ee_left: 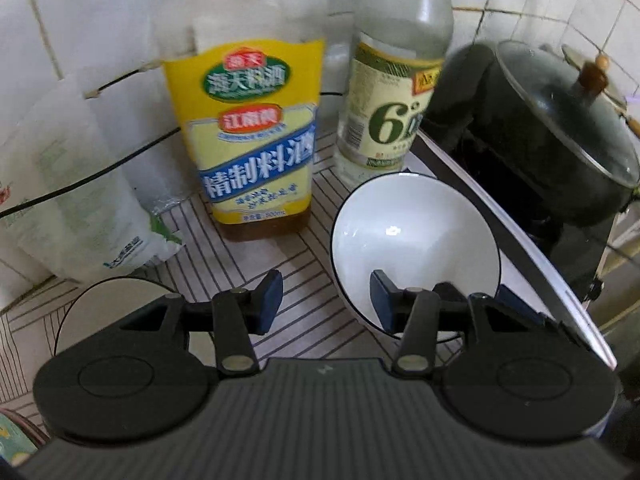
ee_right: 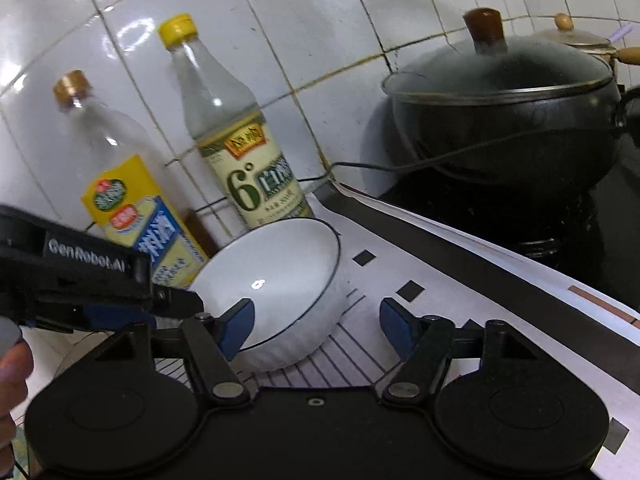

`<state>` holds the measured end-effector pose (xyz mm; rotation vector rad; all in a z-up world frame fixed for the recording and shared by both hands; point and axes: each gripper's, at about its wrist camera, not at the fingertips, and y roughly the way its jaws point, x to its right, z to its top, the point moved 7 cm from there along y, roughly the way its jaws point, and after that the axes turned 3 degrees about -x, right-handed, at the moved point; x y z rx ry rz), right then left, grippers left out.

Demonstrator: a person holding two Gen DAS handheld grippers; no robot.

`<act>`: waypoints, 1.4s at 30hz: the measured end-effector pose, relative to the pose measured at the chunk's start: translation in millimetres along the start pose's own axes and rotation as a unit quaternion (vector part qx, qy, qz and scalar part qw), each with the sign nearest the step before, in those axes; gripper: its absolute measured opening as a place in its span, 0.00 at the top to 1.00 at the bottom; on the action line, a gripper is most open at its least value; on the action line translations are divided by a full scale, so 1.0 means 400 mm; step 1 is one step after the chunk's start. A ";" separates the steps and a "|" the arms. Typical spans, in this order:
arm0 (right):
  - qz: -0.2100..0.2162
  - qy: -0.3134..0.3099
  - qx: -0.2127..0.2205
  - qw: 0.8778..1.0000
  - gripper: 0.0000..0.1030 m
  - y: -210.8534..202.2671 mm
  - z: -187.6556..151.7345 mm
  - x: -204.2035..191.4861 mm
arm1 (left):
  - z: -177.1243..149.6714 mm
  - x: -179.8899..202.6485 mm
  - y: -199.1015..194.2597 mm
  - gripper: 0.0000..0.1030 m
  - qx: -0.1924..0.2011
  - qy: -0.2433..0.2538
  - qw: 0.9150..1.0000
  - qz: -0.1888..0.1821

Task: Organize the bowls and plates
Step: 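Move both grippers to the second white bowl and close on its rim, then lift the second bowl with both grippers and carry it over the first bowl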

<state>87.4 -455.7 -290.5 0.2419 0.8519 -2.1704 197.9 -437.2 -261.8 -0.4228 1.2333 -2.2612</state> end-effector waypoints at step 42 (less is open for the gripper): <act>0.109 0.061 -0.075 0.989 0.80 -0.208 -0.079 -0.105 | -0.210 -0.034 -0.312 0.91 -0.007 -0.055 0.998 0.028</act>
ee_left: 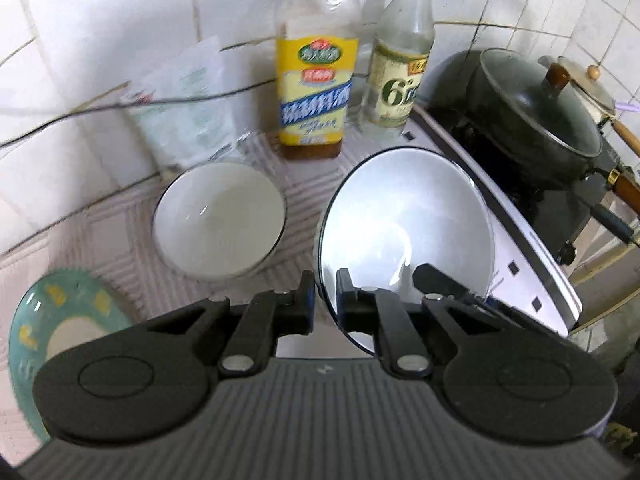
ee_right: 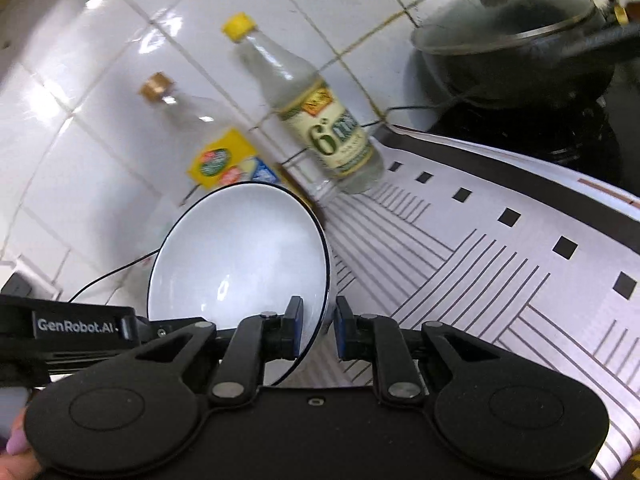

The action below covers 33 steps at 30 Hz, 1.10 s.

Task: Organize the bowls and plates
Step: 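Lift the second bowl with both grippers and carry it over the first bowl, then lower the second bowl into the first bowl and open both grippers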

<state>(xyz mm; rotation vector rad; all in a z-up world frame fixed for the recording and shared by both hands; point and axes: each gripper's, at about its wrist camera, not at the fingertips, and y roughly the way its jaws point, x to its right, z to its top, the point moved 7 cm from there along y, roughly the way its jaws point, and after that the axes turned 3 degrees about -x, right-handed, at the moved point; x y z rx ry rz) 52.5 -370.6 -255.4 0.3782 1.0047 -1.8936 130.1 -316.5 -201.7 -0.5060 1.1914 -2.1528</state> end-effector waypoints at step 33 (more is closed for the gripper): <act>-0.016 -0.229 -0.086 0.969 0.79 -0.062 -0.178 -0.145 | -0.226 -0.154 -0.013 0.86 -0.124 -0.107 0.986 0.014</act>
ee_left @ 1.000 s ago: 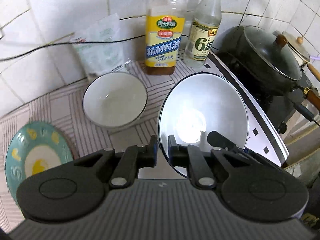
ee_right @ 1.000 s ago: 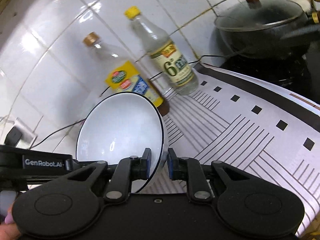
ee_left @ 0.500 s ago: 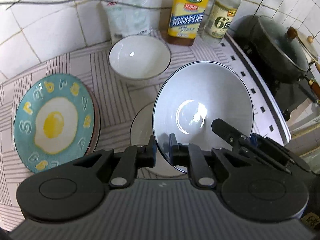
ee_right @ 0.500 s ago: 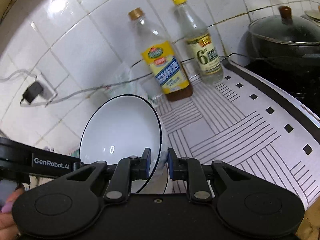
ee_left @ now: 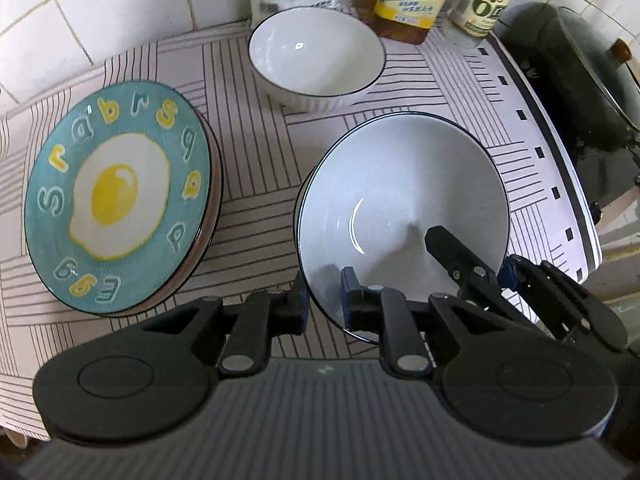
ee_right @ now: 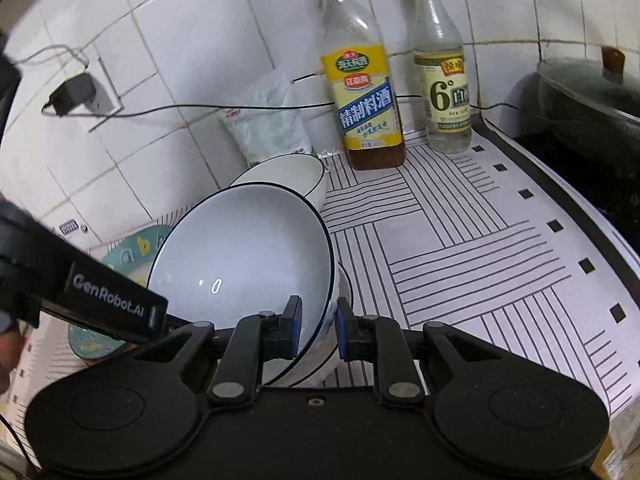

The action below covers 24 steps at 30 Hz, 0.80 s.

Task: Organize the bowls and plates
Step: 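Lower the second bowl into the first bowl and open both grippers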

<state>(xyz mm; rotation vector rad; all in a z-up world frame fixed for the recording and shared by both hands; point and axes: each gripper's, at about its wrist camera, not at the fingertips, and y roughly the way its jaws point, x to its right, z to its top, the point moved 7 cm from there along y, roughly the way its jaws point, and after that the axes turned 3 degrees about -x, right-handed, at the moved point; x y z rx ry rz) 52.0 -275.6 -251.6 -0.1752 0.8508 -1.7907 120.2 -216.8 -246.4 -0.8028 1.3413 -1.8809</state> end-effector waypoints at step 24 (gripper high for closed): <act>-0.131 -0.188 -0.015 0.973 0.77 0.049 0.007 -0.055 | 0.001 -0.001 0.035 0.83 -0.020 0.001 1.000 -0.011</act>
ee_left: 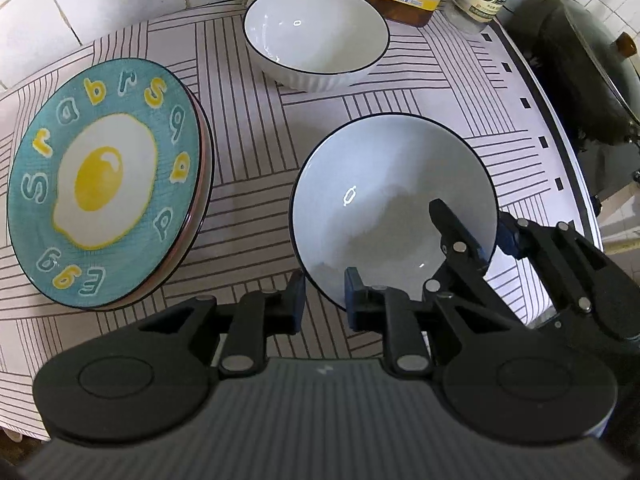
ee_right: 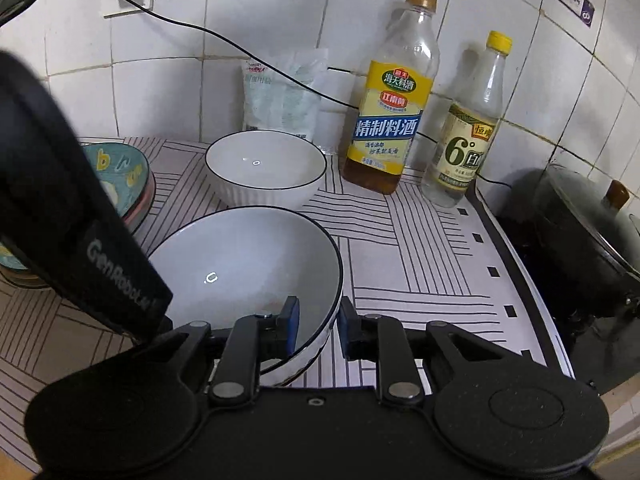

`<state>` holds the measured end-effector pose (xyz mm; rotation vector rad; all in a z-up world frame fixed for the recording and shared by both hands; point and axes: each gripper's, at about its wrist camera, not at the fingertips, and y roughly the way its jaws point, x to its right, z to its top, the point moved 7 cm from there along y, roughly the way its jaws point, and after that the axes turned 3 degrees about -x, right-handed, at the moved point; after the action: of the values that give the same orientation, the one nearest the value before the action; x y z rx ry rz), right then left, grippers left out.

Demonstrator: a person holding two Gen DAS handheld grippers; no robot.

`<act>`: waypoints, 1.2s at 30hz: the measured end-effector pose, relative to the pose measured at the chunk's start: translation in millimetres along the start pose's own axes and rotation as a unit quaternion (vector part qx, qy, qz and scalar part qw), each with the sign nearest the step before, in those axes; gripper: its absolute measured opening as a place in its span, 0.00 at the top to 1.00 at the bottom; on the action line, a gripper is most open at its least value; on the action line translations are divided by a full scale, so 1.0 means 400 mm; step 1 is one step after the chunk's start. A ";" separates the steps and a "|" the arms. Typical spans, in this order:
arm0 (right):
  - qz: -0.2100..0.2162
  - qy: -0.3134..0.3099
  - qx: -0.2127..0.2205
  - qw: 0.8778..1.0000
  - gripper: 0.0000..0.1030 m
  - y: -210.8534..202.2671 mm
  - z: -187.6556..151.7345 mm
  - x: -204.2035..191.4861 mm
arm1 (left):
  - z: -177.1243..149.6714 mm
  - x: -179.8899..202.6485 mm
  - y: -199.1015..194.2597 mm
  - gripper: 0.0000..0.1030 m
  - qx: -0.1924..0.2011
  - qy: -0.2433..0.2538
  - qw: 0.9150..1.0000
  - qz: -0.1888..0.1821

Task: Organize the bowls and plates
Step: 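Lower the second bowl into the first bowl and open both grippers, then move both grippers to the third white bowl and close on its rim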

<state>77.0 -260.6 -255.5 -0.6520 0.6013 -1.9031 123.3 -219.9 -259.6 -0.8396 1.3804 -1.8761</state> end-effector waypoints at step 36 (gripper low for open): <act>0.127 0.045 0.010 0.991 0.50 0.032 0.237 0.104 | 0.285 -0.119 -0.033 0.66 0.149 0.053 0.987 0.019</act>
<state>134.1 -315.3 -187.2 -0.4549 0.6875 -1.7036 241.0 -240.5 -225.2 -0.5682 1.1286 -2.0569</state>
